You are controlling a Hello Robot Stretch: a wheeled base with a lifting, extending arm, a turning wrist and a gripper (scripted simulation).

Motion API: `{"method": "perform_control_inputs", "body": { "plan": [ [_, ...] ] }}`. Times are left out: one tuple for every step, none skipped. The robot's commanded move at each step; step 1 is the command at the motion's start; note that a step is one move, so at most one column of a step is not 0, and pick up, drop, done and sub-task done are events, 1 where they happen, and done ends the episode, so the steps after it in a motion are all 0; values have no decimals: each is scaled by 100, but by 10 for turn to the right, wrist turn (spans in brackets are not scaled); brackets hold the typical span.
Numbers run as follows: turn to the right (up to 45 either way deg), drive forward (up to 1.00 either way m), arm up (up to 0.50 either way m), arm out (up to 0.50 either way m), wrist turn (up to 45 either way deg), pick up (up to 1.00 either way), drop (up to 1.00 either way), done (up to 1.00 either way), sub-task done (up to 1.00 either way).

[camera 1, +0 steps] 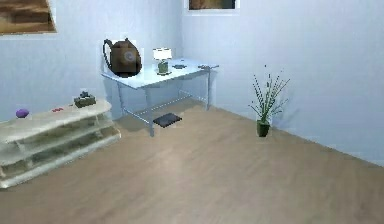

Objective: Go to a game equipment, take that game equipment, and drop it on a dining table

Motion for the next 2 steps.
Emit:
{"method": "perform_control_inputs", "body": {
  "plan": [
    [30, 0, 0, 0, 0, 0, 0, 0, 0],
    [0, 100, 0, 0, 0, 0, 0, 0, 0]
  ]
}}
